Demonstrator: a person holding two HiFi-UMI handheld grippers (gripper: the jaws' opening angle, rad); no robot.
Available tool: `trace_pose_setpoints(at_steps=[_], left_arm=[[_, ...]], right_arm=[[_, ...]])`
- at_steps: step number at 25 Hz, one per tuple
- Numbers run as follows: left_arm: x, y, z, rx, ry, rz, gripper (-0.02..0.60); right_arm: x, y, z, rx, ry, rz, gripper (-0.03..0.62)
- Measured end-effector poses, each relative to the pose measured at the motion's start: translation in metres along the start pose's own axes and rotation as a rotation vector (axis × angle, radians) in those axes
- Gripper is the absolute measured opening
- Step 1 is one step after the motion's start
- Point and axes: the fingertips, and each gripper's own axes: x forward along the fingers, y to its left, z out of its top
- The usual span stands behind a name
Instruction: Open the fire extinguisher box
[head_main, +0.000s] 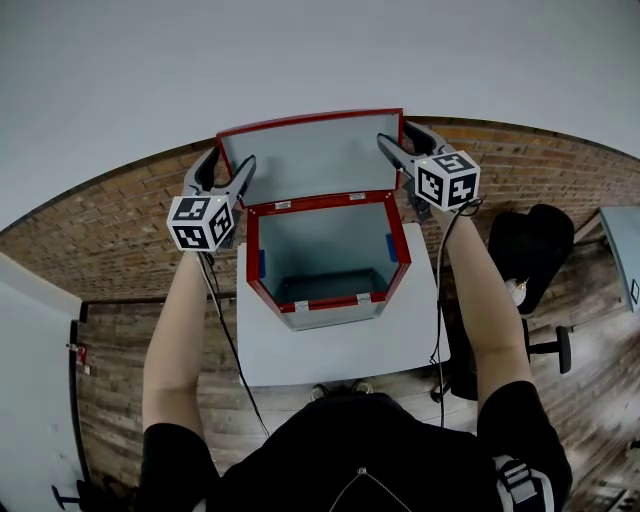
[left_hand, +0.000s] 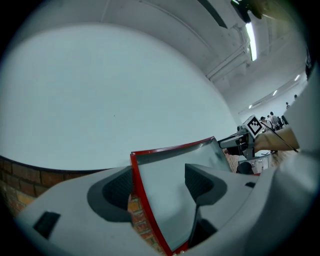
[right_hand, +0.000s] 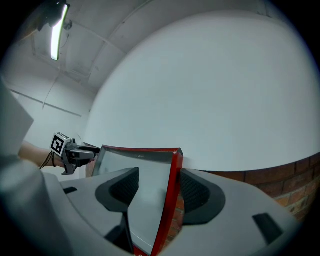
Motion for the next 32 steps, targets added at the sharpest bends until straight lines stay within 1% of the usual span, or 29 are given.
trace_pose_setpoints(at_steps=[3,6,8,11,13,15,16,17,19,21,24,27,29,32], left_arm=[[-0.010,0.005,0.013,0.006,-0.033,0.008,0.364],[-0.028,0.007,0.024,-0.017,-0.072,0.016,0.364],[-0.047,0.001,0.031,-0.032,-0.106,0.017,0.364],[-0.081,-0.018,0.039,-0.024,-0.167,0.016,0.355],[-0.105,-0.033,0.038,-0.038,-0.203,0.017,0.290],[-0.128,-0.046,0.032,-0.070,-0.217,0.023,0.226],[-0.138,-0.052,0.027,-0.085,-0.214,0.025,0.184],[-0.146,-0.060,0.021,-0.096,-0.206,0.025,0.151],[-0.159,-0.076,0.008,-0.107,-0.181,0.021,0.107],[-0.170,-0.094,-0.006,-0.116,-0.158,0.002,0.070],[-0.185,-0.125,-0.026,-0.152,-0.144,-0.056,0.048],[-0.199,-0.151,-0.053,-0.197,-0.120,-0.106,0.048],[-0.207,-0.165,-0.073,-0.224,-0.086,-0.120,0.048],[-0.218,-0.184,-0.096,-0.246,-0.047,-0.134,0.048]], right_arm=[[-0.009,-0.003,0.012,-0.011,-0.024,-0.014,0.255],[-0.030,-0.003,0.025,0.008,-0.065,-0.027,0.254],[-0.052,0.005,0.032,0.030,-0.105,-0.031,0.254],[-0.084,0.027,0.035,0.037,-0.149,-0.010,0.253],[-0.104,0.047,0.029,0.031,-0.149,0.015,0.253],[-0.122,0.068,0.021,0.026,-0.144,0.044,0.253],[-0.130,0.080,0.016,0.026,-0.146,0.063,0.242],[-0.138,0.093,0.012,0.030,-0.149,0.084,0.212],[-0.151,0.117,0.000,0.050,-0.154,0.118,0.123],[-0.162,0.139,-0.015,0.066,-0.144,0.130,0.051],[-0.176,0.164,-0.038,0.062,-0.122,0.119,0.025],[-0.186,0.179,-0.063,0.115,-0.102,0.106,0.018],[-0.193,0.188,-0.078,0.145,-0.080,0.103,0.018],[-0.204,0.200,-0.095,0.150,-0.055,0.105,0.018]])
